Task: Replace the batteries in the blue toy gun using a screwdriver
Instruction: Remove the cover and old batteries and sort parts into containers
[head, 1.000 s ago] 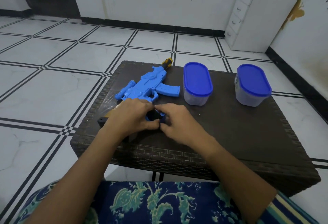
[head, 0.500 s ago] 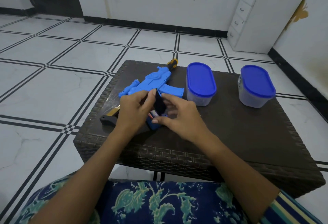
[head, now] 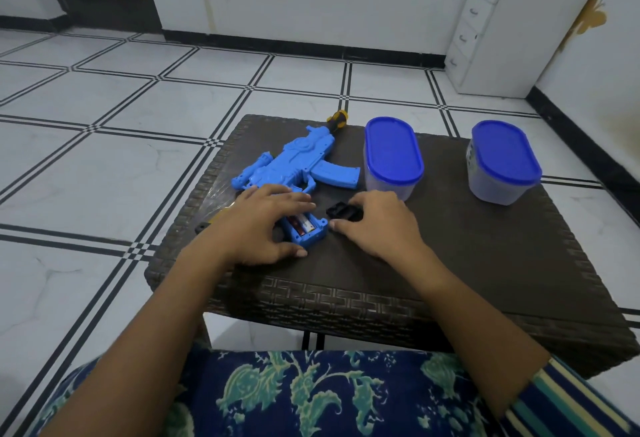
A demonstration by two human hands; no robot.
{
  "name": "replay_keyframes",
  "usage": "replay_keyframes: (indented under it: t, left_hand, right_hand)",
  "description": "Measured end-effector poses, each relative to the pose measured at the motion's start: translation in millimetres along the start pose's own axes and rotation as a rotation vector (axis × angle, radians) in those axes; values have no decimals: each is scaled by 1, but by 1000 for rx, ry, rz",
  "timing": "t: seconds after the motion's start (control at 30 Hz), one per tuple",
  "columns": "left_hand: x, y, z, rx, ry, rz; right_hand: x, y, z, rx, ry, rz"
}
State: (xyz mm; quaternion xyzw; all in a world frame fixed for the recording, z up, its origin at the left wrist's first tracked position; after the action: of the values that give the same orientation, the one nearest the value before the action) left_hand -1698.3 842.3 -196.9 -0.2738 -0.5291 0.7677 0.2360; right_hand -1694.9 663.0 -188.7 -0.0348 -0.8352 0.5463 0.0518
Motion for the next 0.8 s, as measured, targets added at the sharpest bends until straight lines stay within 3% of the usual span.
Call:
replay_keyframes:
  t: [0.2, 0.37, 0.57, 0.67, 0.73, 0.8]
  left_hand:
    - [-5, -2, 7, -92, -46, -46]
    - [-7, -3, 17, -188, -73, -4]
    - [-7, 3, 19, -183, -107, -3]
    - [-6, 6, 22, -171, -85, 12]
    - [-5, 9, 25, -186, -45, 2]
    - [-6, 12, 27, -175, -33, -27]
  right_hand:
    - [2, -23, 10, 45, 48, 53]
    - [-6, -14, 33, 100, 186, -73]
    - [0, -28, 22, 35, 154, -52]
    - [14, -58, 7, -299, 120, 132]
    - [19, -66, -1, -783, 101, 125]
    - [18, -65, -7, -1082, 52, 87]
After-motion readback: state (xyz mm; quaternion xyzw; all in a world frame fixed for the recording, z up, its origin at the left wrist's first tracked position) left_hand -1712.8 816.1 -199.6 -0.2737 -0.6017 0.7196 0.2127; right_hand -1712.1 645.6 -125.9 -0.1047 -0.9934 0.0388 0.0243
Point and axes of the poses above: each hand's wrist, its own x-axis away from the middle knuckle, its own y-axis out of the palm, z = x × y, the point moved 7 cm from there along -x, towards the middle knuckle, and after that the axes turned 9 degrees about y, right-handed, at the moved point
